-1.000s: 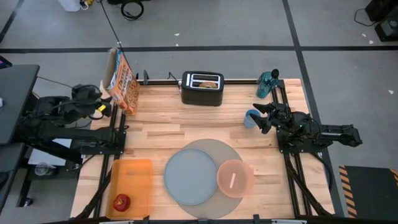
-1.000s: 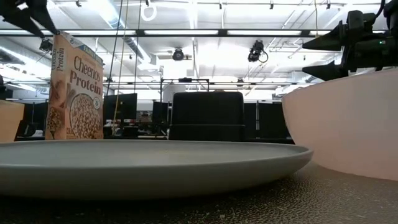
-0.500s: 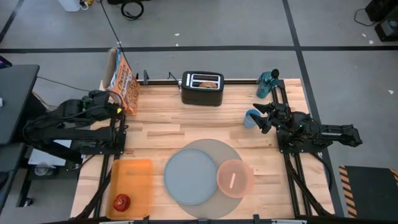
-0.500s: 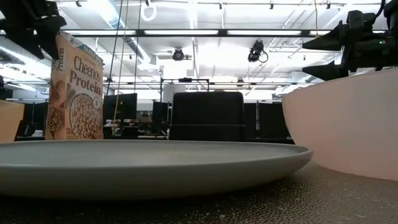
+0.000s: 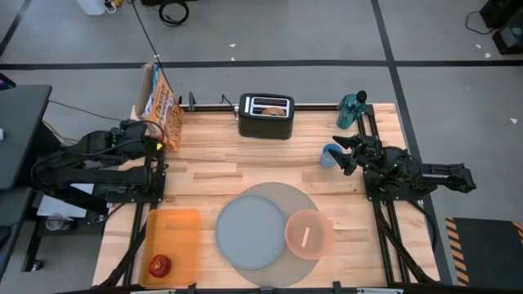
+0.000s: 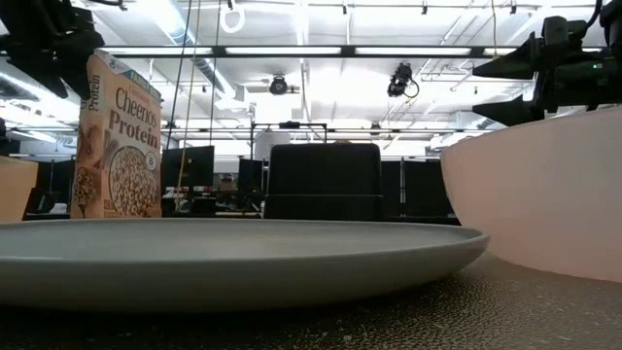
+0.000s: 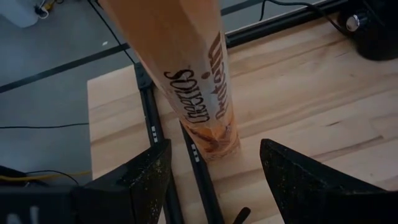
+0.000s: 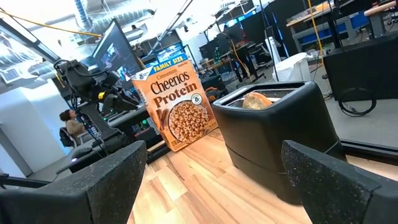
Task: Arrange a breakfast setting
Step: Put cereal into the pink bowl
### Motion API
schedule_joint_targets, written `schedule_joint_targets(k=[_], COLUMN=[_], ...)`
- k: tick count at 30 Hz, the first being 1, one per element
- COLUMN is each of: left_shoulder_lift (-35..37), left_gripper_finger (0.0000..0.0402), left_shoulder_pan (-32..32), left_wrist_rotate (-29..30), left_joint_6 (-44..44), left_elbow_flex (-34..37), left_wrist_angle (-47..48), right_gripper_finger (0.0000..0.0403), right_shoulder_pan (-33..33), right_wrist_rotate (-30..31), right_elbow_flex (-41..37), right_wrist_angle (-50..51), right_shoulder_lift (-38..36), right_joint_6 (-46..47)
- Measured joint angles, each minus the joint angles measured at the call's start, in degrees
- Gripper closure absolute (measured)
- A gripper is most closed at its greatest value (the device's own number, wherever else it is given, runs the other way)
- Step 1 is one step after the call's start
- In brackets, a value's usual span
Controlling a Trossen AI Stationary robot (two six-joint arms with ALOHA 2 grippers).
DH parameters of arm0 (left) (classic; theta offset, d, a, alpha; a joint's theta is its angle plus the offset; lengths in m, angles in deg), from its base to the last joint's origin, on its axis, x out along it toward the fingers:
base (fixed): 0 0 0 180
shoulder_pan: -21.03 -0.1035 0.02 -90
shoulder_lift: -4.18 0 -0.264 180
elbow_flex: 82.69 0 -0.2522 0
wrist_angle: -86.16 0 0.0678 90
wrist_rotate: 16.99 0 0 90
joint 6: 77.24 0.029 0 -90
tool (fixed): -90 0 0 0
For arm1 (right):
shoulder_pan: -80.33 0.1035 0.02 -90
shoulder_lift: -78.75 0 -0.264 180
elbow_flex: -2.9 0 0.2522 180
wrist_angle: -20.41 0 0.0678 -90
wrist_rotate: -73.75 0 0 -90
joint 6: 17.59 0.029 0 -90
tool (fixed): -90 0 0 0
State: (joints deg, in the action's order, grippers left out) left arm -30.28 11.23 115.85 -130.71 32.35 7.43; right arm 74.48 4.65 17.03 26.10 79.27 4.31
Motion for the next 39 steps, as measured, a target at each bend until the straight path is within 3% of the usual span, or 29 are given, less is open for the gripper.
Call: schedule_joint_targets(k=[6,10,14,28,39], left_shoulder_lift=[0.0,0.0,0.0,0.0,0.0], left_gripper_finger=[0.0147,0.0147,0.0147,0.0148,0.0148], left_shoulder_pan=[0.0,0.0,0.0,0.0,0.0], left_wrist_rotate=[0.1,-0.6,-0.6,-0.5,1.0], left_joint_6=[0.1,0.2,0.2,0.7,1.7], left_elbow_flex=[0.0,0.0,0.0,0.0,0.0], left_wrist_angle=[0.3,0.4,0.7,0.6,0.6], right_gripper_finger=[0.0023,0.0023,0.0023,0.0023,0.0023], right_shoulder_pan=[0.0,-0.1,-0.1,-0.1,-0.1], right_wrist_rotate=[0.1,5.8,7.5,4.5,2.7], right_elbow_flex=[0.0,0.0,0.0,0.0,0.0], right_wrist_angle=[-0.1,-2.7,-3.3,-4.6,-13.2], right_shoulder_lift=[0.0,0.0,0.0,0.0,0.0], right_joint_6=[0.0,-0.4,-1.0,-1.0,3.0])
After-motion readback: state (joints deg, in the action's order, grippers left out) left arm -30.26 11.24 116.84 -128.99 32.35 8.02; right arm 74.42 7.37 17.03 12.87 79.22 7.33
